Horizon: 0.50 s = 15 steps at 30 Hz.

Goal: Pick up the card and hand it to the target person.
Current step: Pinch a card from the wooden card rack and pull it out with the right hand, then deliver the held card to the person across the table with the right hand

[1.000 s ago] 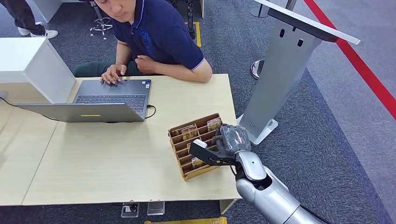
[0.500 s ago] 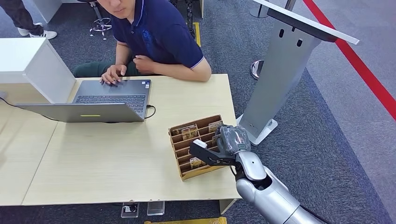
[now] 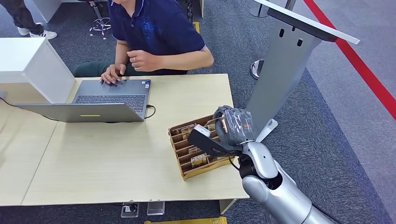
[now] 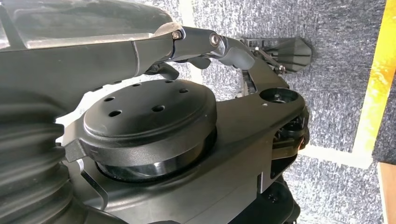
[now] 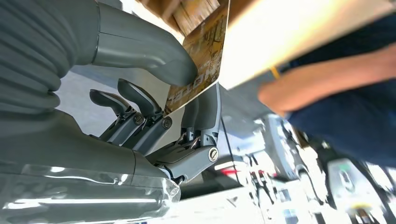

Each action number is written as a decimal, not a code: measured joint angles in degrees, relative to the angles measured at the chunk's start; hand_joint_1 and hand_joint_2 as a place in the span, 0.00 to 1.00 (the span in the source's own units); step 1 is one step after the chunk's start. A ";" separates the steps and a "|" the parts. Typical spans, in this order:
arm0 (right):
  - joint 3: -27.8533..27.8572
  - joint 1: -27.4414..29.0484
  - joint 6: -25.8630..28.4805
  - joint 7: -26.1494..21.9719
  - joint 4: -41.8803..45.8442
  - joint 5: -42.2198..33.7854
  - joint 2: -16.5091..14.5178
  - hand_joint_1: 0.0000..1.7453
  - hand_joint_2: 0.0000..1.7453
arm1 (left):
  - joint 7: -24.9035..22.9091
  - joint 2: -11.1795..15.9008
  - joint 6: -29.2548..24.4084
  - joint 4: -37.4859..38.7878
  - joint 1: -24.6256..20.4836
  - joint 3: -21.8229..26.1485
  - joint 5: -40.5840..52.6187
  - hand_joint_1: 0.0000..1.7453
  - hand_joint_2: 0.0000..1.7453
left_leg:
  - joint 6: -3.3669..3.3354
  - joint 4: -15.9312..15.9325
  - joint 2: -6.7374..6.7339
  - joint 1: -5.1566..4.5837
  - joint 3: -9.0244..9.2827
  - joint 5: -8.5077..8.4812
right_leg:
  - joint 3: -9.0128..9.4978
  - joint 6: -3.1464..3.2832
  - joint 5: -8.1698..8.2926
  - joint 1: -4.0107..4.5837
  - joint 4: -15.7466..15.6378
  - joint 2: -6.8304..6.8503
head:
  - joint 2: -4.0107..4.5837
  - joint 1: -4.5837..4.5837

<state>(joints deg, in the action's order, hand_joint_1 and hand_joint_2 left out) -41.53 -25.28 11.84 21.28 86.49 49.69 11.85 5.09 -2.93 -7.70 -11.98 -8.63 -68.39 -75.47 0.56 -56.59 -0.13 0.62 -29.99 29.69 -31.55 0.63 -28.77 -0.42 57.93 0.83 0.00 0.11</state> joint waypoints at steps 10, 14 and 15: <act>-0.52 -4.80 -0.03 -0.61 5.84 -2.53 0.35 1.00 1.00 | -0.04 0.00 -0.17 0.00 -0.08 -0.01 -0.09 0.00 1.00 | 0.00 0.00 0.02 0.00 -0.05 0.00 | -0.01 0.00 0.00 0.00 0.00 0.01 | 0.00 -0.01; -1.74 -8.06 1.14 -2.93 2.25 -4.44 -0.93 1.00 1.00 | -0.62 -0.02 -0.29 0.00 -0.39 -0.30 0.15 0.00 1.00 | 0.00 0.01 -0.07 0.00 -0.12 -0.01 | -0.06 0.02 0.02 0.00 0.03 -0.03 | 0.00 0.03; -2.28 -9.21 2.12 -4.19 0.24 -4.99 -1.66 1.00 1.00 | -0.85 -0.05 -0.31 0.00 -0.59 -0.40 0.32 0.00 1.00 | -0.01 0.01 -0.05 0.00 -0.11 -0.03 | -0.05 0.02 0.02 0.00 0.03 -0.01 | 0.00 -0.02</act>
<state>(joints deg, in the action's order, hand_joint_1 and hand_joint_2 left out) -43.81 -34.49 13.96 17.10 86.73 44.70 10.20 4.24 -2.98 -8.02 -11.98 -9.21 -68.79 -75.15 0.54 -56.58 -0.18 0.62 -30.10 29.66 -31.60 0.65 -28.75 -0.41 57.96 0.83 0.00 0.09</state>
